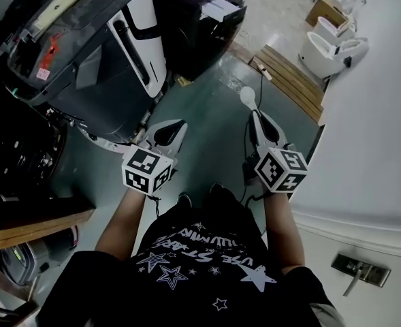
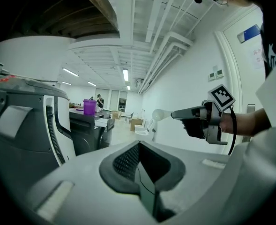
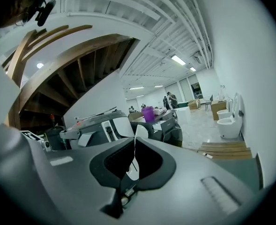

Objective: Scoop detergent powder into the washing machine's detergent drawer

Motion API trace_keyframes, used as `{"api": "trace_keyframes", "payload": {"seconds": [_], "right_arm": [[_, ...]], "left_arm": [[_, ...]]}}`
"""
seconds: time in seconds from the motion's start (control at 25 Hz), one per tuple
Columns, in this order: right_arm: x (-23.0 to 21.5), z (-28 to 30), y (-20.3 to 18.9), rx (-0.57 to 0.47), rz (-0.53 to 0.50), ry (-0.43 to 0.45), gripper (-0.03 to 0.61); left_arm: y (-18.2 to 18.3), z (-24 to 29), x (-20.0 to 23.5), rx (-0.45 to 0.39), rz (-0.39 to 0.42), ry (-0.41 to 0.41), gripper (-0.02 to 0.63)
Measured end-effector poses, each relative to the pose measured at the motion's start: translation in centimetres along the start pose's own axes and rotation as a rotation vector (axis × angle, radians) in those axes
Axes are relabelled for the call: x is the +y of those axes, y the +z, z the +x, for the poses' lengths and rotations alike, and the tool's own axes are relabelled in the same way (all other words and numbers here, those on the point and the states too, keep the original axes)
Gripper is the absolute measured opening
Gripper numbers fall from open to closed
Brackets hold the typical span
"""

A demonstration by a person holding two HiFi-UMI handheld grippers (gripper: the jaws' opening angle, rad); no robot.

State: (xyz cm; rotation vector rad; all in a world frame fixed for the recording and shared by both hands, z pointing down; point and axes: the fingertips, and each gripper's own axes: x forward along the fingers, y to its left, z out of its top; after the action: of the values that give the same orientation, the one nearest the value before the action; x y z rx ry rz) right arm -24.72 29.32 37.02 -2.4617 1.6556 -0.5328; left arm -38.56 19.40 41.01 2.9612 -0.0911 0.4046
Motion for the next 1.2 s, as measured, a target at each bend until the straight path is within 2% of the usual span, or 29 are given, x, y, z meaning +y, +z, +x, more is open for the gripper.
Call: {"api": "trace_keyframes", "payload": {"seconds": [0.12, 0.32, 0.48, 0.84, 1.2], "right_arm": [[-0.2, 0.7, 0.2, 0.003, 0.003, 0.004, 0.032], [-2.0, 3.3, 0.7, 0.011, 0.0, 0.016, 0.032], [-4.6, 7.0, 1.5, 0.023, 0.002, 0.058, 0.032], [-15.3, 18.2, 6.6, 0.04, 0.063, 0.186, 0.032], [-24.1, 25.5, 11.6, 0.051, 0.044, 0.265, 0.032]], "left_arm": [[0.0, 0.4, 0.5, 0.008, -0.031, -0.011, 0.0], [0.3, 2.5, 1.8, 0.017, -0.013, 0.016, 0.0], [1.0, 5.8, 3.1, 0.034, -0.015, 0.046, 0.0], [5.2, 18.2, 7.6, 0.044, -0.009, 0.21, 0.0], [10.3, 28.4, 10.4, 0.011, -0.021, 0.326, 0.0]]}}
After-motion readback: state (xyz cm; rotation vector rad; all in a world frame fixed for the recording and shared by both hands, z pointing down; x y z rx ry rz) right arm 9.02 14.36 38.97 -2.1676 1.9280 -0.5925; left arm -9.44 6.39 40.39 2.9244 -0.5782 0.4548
